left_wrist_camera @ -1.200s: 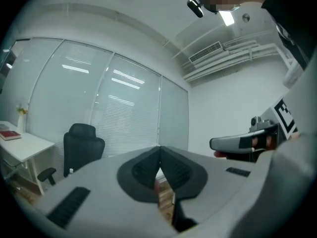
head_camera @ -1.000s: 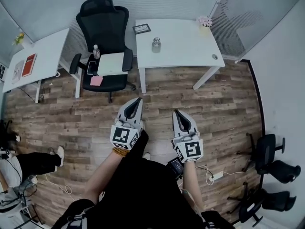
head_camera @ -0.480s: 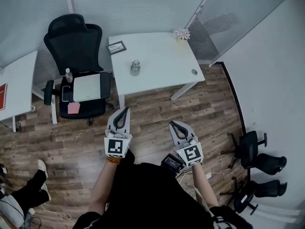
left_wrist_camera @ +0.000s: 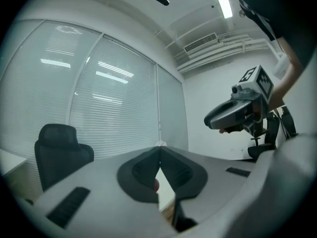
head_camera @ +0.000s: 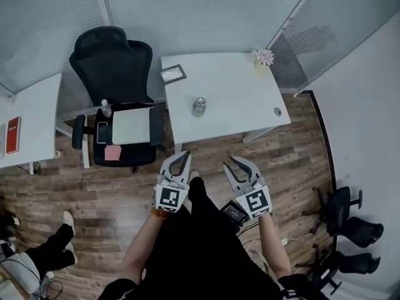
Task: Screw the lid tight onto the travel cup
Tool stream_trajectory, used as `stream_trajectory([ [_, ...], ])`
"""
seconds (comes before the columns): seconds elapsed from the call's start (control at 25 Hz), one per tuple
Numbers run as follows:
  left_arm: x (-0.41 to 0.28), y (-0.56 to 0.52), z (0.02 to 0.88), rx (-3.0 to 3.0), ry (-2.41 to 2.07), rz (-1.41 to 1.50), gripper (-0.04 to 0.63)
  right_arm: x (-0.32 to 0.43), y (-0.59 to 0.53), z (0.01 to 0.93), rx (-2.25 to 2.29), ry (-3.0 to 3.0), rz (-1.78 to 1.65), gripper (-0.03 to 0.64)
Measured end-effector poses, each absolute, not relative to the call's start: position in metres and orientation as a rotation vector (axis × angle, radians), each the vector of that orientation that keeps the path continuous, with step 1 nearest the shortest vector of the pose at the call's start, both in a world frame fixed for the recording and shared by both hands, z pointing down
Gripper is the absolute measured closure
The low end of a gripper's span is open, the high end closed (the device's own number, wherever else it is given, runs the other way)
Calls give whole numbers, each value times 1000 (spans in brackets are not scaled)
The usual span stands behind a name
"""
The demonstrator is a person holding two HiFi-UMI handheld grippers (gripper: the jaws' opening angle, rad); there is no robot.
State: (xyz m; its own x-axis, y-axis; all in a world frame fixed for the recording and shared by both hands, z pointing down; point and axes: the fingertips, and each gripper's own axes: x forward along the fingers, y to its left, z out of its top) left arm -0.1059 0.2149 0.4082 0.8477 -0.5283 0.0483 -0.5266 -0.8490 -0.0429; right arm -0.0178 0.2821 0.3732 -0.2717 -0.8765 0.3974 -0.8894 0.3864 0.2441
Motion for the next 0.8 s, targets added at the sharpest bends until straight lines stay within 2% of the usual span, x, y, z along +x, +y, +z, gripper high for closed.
stream_trajectory([
  [0.32,-77,121,434,-2969,865,-202,586,9,167,395,1345,-2249,92,475],
  [0.8,0,10,486,-3012,653,-467,584,74,6,460,1051,-2285,111,463],
])
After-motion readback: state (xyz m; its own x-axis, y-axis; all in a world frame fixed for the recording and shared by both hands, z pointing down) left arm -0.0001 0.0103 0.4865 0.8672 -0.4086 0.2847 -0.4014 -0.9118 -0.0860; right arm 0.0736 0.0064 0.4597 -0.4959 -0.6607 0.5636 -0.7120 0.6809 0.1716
